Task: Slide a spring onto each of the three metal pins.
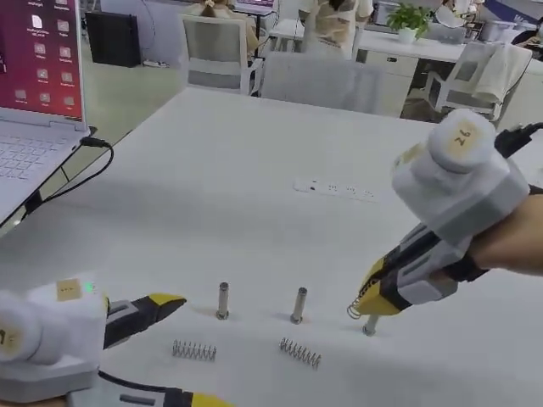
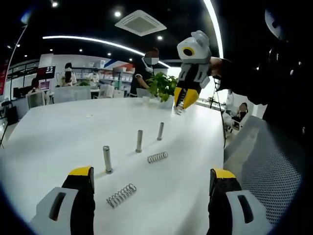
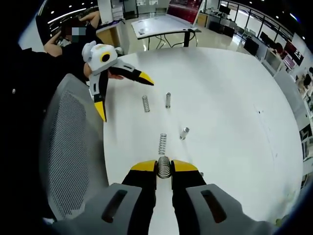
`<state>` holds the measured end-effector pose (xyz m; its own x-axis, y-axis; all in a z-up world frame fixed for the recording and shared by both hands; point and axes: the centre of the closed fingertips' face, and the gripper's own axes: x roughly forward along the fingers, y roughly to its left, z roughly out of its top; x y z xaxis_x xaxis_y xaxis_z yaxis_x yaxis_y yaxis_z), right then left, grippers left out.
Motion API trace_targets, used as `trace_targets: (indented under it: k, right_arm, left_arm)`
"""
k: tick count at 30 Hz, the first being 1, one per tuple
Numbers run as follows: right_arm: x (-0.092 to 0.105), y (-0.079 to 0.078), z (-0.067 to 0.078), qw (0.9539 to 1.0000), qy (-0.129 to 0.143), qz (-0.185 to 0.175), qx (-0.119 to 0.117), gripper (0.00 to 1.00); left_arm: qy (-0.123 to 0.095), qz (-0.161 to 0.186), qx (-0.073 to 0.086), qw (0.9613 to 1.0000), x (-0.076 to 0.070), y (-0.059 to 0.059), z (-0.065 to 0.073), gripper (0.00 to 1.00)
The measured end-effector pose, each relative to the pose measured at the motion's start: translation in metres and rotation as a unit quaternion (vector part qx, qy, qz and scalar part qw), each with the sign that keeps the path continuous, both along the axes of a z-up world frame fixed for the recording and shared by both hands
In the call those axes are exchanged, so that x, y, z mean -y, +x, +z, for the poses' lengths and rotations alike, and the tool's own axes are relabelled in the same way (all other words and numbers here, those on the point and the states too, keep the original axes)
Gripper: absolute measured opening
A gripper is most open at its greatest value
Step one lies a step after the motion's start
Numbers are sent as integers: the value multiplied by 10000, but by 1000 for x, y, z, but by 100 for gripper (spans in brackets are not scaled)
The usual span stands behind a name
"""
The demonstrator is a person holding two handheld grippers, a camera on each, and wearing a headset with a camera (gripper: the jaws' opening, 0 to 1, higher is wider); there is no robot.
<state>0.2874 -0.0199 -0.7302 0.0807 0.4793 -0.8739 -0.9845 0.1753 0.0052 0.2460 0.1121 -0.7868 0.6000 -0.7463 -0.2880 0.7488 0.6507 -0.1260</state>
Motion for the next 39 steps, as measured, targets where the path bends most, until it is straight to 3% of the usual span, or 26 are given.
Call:
trace_targets:
  k: [8,18,35,39]
  right_arm:
    - [17,19,11,9995,-69,-227,207,9]
    - [34,38,2,9983,-355,-417,218,9]
    - [37,59,-38,9951,-913,-370,-87,9]
    - [37,60,-43,9949,-919,-393,-165,9]
  left_arm:
    - [41,72,70,9999,-5,2,-2,98]
    - [52,171,58,9998,-11,5,-8,98]
    - [4,221,110,9997,-12,6,-5,98]
    - [0,233,109,9997,-12,6,-5,98]
